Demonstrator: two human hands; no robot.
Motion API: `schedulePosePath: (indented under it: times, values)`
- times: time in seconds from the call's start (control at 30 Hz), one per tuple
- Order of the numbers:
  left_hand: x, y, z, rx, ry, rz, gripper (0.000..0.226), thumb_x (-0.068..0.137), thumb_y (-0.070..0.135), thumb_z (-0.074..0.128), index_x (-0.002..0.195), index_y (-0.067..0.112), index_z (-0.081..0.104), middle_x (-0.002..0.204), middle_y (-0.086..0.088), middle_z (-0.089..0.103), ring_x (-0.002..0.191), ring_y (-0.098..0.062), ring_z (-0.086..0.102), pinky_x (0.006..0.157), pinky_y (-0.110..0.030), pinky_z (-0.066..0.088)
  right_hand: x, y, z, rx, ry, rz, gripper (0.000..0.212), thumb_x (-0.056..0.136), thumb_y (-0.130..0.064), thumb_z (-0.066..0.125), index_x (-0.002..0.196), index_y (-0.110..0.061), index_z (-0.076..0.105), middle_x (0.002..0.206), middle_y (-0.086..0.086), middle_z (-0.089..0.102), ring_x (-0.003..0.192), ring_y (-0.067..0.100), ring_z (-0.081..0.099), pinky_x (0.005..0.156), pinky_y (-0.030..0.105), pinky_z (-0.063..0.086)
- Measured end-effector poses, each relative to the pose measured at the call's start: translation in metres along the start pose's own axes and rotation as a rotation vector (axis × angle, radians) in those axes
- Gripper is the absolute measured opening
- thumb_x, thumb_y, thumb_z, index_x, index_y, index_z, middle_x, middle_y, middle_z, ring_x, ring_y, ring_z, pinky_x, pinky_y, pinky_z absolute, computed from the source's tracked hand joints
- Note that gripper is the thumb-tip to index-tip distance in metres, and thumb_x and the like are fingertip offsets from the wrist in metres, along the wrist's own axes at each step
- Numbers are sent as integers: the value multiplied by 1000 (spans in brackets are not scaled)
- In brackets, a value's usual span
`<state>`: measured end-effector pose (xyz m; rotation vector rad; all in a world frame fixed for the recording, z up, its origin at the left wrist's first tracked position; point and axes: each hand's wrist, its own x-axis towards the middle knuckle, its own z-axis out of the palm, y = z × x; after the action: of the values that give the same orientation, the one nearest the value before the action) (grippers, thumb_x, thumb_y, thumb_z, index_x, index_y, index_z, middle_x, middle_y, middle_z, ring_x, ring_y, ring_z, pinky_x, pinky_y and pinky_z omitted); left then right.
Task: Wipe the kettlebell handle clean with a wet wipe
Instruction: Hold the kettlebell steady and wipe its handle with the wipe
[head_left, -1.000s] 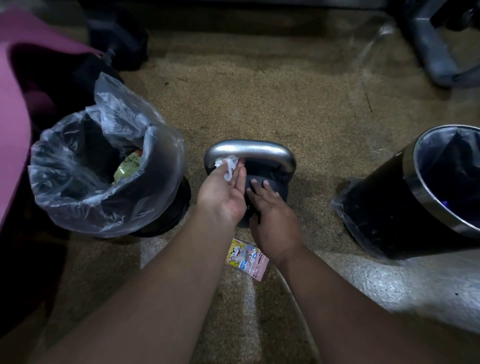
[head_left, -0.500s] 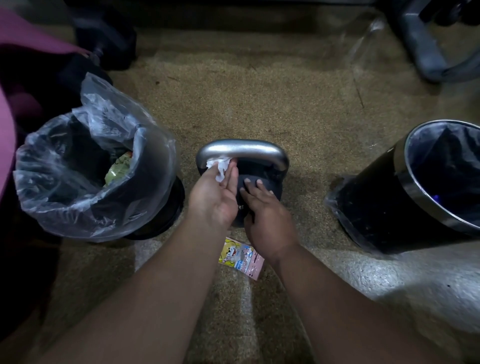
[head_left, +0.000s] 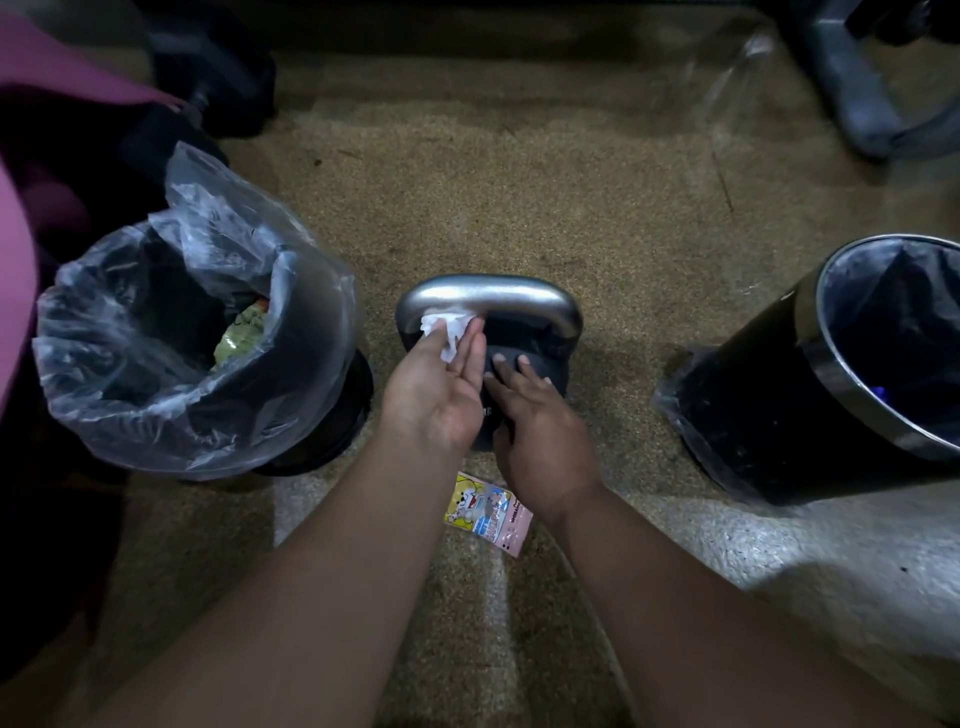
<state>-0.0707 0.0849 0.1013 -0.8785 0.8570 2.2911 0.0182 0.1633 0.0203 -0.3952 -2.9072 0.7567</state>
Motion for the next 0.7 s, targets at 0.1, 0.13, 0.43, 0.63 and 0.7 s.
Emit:
schedulePosePath:
  times: [0.1, 0.13, 0.43, 0.63, 0.7]
  values:
    - [-1, 1, 3, -15, 14, -9, 27, 102, 11, 50, 126, -1, 53, 93, -19, 66, 93, -19, 70, 85, -25, 55, 0, -1, 2, -3, -6, 6, 62, 80, -10, 54, 141, -20, 49, 152, -4, 37, 145, 18, 25, 119, 36, 22]
    - [-3, 0, 2, -11, 10, -20, 23, 102, 11, 49, 122, 0, 53, 96, -19, 65, 95, -19, 70, 85, -25, 55, -1, -1, 2, -9, -4, 1, 62, 80, -11, 54, 141, -20, 49, 152, -4, 37, 145, 18, 25, 119, 36, 22]
    - [-4, -3, 6, 16, 16, -22, 15, 103, 10, 49, 112, 1, 57, 96, -18, 64, 105, -20, 68, 89, -25, 54, -1, 1, 4, -15, 24, -3, 60, 81, -11, 56, 140, -22, 50, 151, -5, 40, 144, 19, 29, 117, 37, 26]
    - [0, -2, 7, -8, 32, 18, 12, 103, 12, 47, 103, 3, 56, 95, -18, 63, 112, -22, 65, 91, -26, 53, 0, 3, 6, -15, 45, -11, 59, 80, -10, 55, 138, -20, 52, 150, -3, 41, 143, 20, 30, 117, 37, 27]
    - [-1, -4, 7, -9, 28, 5, 11, 103, 11, 48, 100, 3, 56, 97, -18, 62, 112, -22, 65, 90, -25, 53, -1, 2, 7, -19, 44, -9, 58, 82, -12, 56, 139, -21, 51, 151, -5, 40, 143, 19, 30, 117, 36, 27]
